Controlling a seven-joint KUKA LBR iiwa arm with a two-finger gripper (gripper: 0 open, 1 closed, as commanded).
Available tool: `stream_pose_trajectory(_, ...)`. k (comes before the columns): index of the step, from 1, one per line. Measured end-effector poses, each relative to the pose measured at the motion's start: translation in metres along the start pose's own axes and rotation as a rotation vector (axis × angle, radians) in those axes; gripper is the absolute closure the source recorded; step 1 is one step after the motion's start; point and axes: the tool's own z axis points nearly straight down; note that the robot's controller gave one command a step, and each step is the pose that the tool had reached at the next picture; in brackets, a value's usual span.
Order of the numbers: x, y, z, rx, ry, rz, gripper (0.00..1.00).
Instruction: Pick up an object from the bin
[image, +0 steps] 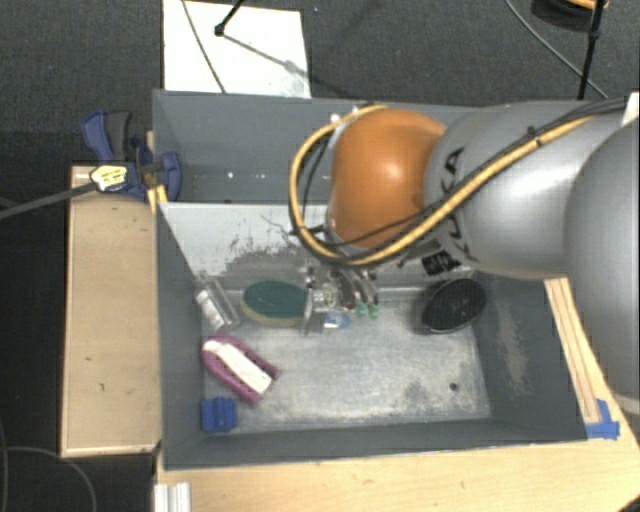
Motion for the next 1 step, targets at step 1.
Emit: stream_pose_trajectory(1, 0.0075, 0.0081, -0.0745, -0.001, 0.000, -0.517, 1.00)
